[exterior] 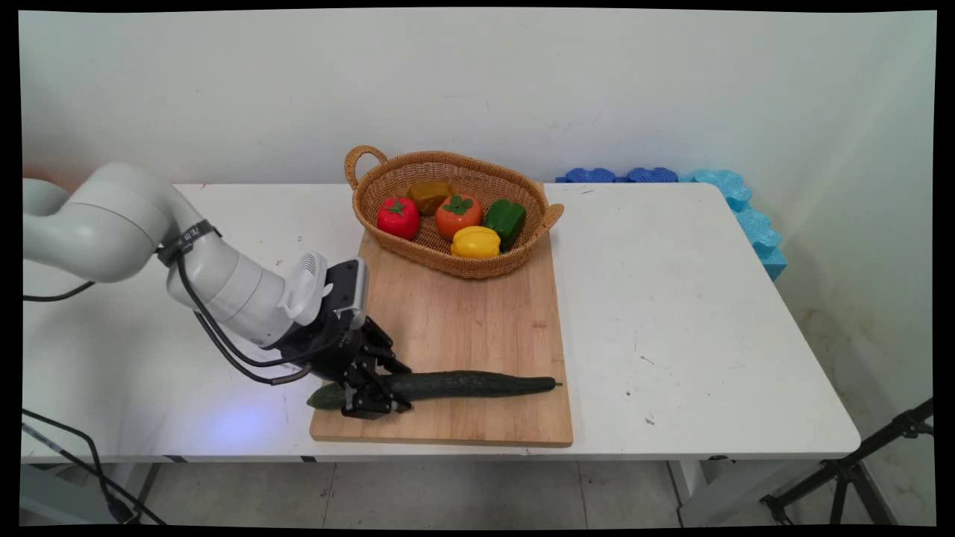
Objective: Place the picked object on the cutting board
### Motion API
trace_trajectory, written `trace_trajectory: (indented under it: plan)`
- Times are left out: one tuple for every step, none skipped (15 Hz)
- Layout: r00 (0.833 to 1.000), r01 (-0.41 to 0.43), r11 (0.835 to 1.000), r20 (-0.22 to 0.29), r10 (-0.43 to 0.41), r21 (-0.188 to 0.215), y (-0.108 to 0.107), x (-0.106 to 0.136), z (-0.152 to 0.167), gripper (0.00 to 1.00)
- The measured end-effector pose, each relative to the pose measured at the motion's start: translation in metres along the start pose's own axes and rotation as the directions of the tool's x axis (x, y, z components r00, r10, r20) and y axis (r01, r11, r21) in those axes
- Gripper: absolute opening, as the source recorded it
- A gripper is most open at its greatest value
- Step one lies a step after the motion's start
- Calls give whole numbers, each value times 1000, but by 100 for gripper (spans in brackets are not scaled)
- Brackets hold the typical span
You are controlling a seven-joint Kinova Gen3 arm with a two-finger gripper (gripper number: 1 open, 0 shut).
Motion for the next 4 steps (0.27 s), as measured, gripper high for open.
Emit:
trace_trajectory:
  plan:
    - [1000,3,1000,-3,-3,2,0,1,1,100]
    - [1000,6,1000,-6,-6,4,0,2,2,100]
    - [1000,10,1000,-11,-10,7,1,4,2,100]
    - [1000,15,1000,-18,-14,8,1,7,2,100]
